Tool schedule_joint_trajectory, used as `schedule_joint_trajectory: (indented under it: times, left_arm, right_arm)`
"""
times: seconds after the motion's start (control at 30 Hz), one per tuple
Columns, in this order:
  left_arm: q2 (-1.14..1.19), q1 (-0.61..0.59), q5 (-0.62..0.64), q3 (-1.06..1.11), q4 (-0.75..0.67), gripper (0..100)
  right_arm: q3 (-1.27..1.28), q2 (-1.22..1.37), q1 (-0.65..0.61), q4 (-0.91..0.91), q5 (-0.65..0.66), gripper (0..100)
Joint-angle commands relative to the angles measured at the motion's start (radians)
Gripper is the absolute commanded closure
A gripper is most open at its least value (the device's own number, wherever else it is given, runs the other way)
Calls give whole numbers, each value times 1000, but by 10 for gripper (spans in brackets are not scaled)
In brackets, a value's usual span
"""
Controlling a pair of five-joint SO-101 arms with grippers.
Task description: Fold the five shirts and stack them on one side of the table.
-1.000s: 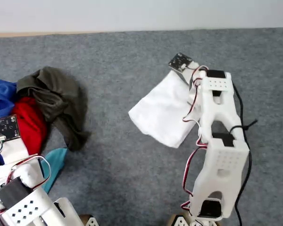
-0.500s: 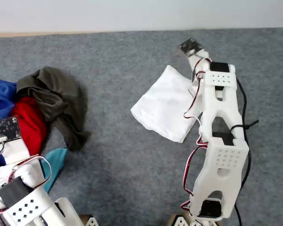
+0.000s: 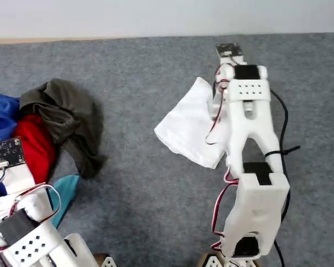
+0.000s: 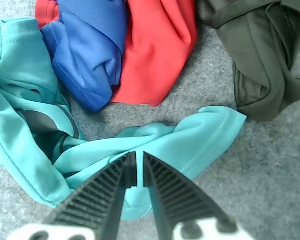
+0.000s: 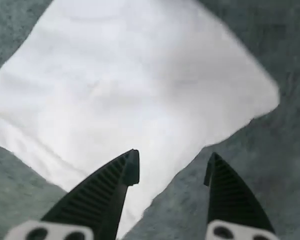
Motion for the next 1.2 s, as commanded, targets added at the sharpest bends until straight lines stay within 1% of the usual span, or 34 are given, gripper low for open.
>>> schedule_joint_trajectory:
  times: [0.0, 0.03, 0.17, 0.23, 0.33, 0.4, 0.53, 0.73, 0.97, 1.17]
  left_arm:
    - [-11, 2, -5, -5, -18, 967]
    - [-11, 2, -5, -5, -18, 967]
    - [-11, 2, -5, -5, -18, 967]
    - [-11, 2, -5, -5, -18, 967]
    - [-11, 2, -5, -5, -18, 967]
    - [-11, 2, -5, -5, -18, 967]
    - [-11, 2, -5, -5, -18, 967]
    - [-11, 2, -5, -7, -18, 967]
    - [-11, 2, -5, -7, -18, 967]
    - [-11, 2, -5, -5, -18, 967]
  right_arm:
    - [-51, -62, -12, 33, -207, 780]
    - [-51, -61, -8, 30, -242, 779]
    - [-48, -59, -7, 28, -318, 775]
    - [-46, -58, -7, 27, -364, 730]
    - [-46, -15, -10, 28, -416, 627]
    - [-46, 28, -12, 28, -423, 602]
    - [-51, 122, -12, 10, -425, 623]
    - [-51, 217, -24, -70, -425, 663]
    - [-58, 234, -70, -110, -427, 669]
    - [-86, 246, -76, -130, -454, 669]
